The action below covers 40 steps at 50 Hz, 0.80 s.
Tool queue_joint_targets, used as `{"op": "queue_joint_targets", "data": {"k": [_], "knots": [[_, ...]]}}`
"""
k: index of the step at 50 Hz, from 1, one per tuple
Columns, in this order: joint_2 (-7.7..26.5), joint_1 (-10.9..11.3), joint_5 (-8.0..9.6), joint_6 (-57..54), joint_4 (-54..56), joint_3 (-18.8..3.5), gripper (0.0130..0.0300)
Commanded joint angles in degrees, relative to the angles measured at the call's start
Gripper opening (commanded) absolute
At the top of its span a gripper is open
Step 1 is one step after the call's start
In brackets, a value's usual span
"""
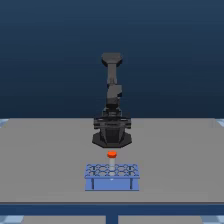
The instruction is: Pick up the centrifuge tube on the rack
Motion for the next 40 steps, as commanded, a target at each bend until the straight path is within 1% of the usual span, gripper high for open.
{"op": "queue_joint_targets", "data": {"k": [1,2,3,5,6,7,8,10,13,20,25,28,30,33,37,38,40], "knots": [[1.70,-0.15,2.49,-0.89,0.53,-1.92,0.0300],[1.70,-0.15,2.49,-0.89,0.53,-1.92,0.0300],[2.38,-0.17,3.03,-1.28,0.82,-2.67,0.0300],[2.38,-0.17,3.03,-1.28,0.82,-2.67,0.0300],[2.97,-0.19,3.48,-1.63,1.08,-3.30,0.0300],[2.97,-0.19,3.48,-1.63,1.08,-3.30,0.0300],[3.47,-0.21,3.84,-1.93,1.31,-3.82,0.0300],[3.47,-0.21,3.84,-1.93,1.31,-3.82,0.0300],[4.20,-0.23,4.29,-2.36,1.65,-4.53,0.0300],[4.63,-0.24,4.34,-2.55,1.79,-4.79,0.0300],[4.78,-0.24,3.97,-2.49,1.74,-4.59,0.0300],[4.79,-0.23,3.21,-2.26,1.54,-4.04,0.0300],[4.79,-0.23,3.21,-2.26,1.54,-4.04,0.0300],[5.12,-0.23,2.54,-2.20,1.49,-3.73,0.0300],[5.42,-0.23,2.20,-2.22,1.50,-3.64,0.0300],[5.69,-0.23,1.76,-2.21,1.49,-3.47,0.0300],[5.69,-0.23,1.76,-2.21,1.49,-3.47,0.0300]]}}
